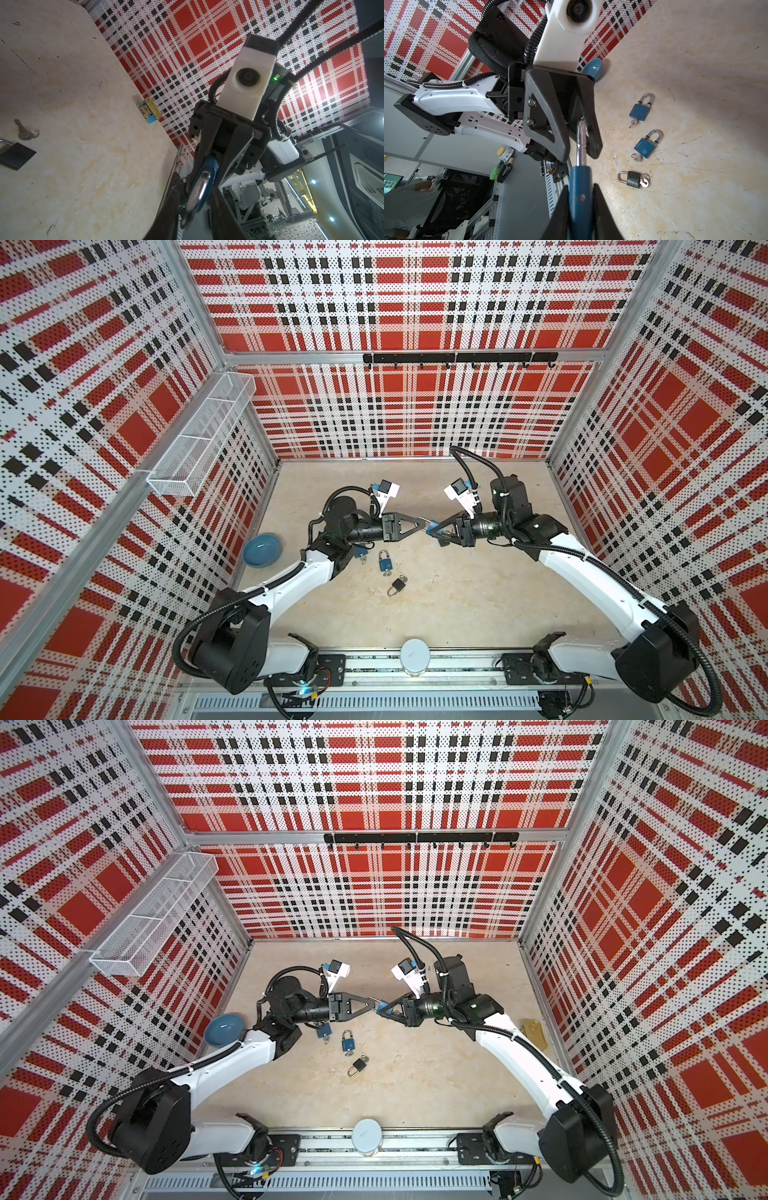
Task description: Lock with the key
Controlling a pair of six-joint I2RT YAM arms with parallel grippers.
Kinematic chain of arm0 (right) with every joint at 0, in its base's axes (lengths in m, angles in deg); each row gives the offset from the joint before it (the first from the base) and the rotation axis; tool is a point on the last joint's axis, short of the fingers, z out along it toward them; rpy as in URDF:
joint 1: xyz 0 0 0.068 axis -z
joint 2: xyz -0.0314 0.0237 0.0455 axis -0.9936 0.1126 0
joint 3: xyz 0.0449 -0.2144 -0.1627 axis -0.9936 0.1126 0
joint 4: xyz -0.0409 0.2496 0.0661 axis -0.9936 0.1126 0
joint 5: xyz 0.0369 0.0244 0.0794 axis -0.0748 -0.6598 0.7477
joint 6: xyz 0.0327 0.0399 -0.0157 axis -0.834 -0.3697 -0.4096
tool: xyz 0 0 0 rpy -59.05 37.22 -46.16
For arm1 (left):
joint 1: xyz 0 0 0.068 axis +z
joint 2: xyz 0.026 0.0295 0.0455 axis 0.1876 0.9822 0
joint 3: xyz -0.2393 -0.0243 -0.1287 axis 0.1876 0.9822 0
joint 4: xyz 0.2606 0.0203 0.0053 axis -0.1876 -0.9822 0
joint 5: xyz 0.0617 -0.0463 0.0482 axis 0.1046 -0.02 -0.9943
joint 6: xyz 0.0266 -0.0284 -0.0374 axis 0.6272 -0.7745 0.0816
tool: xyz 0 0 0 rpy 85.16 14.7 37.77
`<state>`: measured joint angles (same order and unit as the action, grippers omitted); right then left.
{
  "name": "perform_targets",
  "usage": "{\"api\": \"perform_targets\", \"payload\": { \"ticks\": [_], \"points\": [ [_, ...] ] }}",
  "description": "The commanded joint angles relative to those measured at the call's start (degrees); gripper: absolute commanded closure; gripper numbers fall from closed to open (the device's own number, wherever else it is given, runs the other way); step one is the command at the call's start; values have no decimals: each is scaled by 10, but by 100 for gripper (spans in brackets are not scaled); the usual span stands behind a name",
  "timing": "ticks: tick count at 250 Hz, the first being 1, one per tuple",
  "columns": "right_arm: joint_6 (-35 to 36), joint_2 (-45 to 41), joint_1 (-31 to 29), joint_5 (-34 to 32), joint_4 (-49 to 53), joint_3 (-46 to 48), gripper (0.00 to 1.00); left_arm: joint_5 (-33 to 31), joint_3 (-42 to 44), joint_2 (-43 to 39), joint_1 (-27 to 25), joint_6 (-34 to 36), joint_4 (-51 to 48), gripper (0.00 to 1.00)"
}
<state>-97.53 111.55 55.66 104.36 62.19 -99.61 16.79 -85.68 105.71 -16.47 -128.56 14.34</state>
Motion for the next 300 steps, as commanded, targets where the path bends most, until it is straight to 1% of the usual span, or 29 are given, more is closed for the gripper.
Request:
{"api": "perform_targets", "payload": {
  "ticks": [1,70,111,143,250,300],
  "points": [
    [14,4,2,11,-29,-17,100,9,4,-16,5,1,2,73],
    [13,5,1,30,-28,-12,100,7,-5,-8,7,4,2,78],
    [13,3,2,41,-27,-10,100,8,-7,-1,7,5,2,88],
    [10,6,1,60,-31,-8,100,6,-6,1,6,7,2,100],
    [-10,11,0,104,-50,-4,100,-19,-3,10,-10,28,1,100],
    [-17,10,0,116,-57,-2,100,-33,-4,7,-16,49,-20,100]
  ]
}}
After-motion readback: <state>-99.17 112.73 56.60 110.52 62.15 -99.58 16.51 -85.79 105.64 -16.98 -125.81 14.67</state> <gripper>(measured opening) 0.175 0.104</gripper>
